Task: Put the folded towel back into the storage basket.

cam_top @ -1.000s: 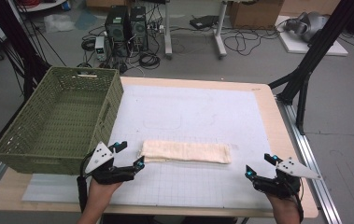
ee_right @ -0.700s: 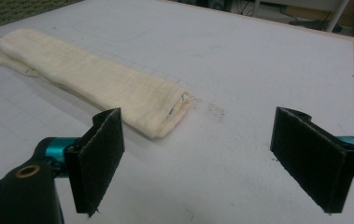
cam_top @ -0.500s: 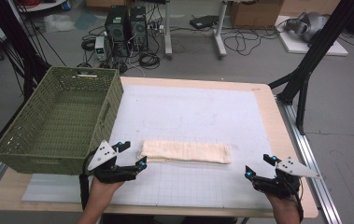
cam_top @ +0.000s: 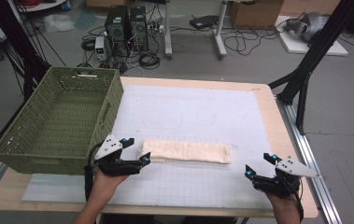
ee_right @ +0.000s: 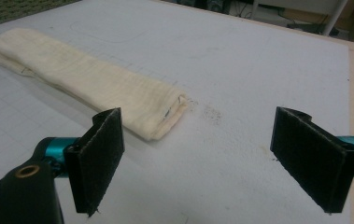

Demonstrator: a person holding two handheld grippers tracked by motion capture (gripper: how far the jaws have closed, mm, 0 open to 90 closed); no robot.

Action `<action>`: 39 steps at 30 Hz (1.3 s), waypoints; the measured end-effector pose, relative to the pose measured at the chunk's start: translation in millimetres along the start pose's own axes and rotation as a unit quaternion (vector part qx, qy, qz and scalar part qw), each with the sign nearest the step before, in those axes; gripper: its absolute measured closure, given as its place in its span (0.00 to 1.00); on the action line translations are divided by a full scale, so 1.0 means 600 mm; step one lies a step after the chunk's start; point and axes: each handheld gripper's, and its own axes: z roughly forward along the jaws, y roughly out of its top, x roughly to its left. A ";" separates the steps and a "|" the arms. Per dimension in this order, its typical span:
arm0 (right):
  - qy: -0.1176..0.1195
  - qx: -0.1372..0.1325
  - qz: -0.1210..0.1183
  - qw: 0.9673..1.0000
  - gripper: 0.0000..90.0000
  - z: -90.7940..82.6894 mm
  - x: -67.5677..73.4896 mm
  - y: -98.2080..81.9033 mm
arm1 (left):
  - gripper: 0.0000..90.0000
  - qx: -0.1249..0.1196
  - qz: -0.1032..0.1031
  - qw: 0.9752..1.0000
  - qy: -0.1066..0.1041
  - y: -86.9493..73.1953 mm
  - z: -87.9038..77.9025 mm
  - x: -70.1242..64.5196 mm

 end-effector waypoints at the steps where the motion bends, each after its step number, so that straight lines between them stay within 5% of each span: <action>1: 0.001 0.002 0.001 1.000 0.18 0.001 0.001 0.000 | 0.19 0.002 -0.002 1.000 -0.001 0.003 0.003 0.001; 11: -0.003 0.002 -0.002 1.000 0.18 0.001 0.002 0.000 | 0.20 0.044 -0.025 0.998 0.027 0.012 0.036 0.016; 16: -0.001 0.005 0.002 1.000 0.18 0.002 0.002 -0.001 | 0.29 0.079 -0.031 0.996 0.039 0.005 0.053 0.029; 28: 0.002 0.008 0.004 1.000 0.18 0.003 0.000 -0.003 | 0.30 0.126 -0.042 0.990 0.057 -0.013 0.078 0.043; 39: 0.004 0.013 0.004 1.000 0.18 0.005 -0.001 -0.004 | 0.36 0.168 -0.026 0.982 0.078 -0.038 0.092 0.040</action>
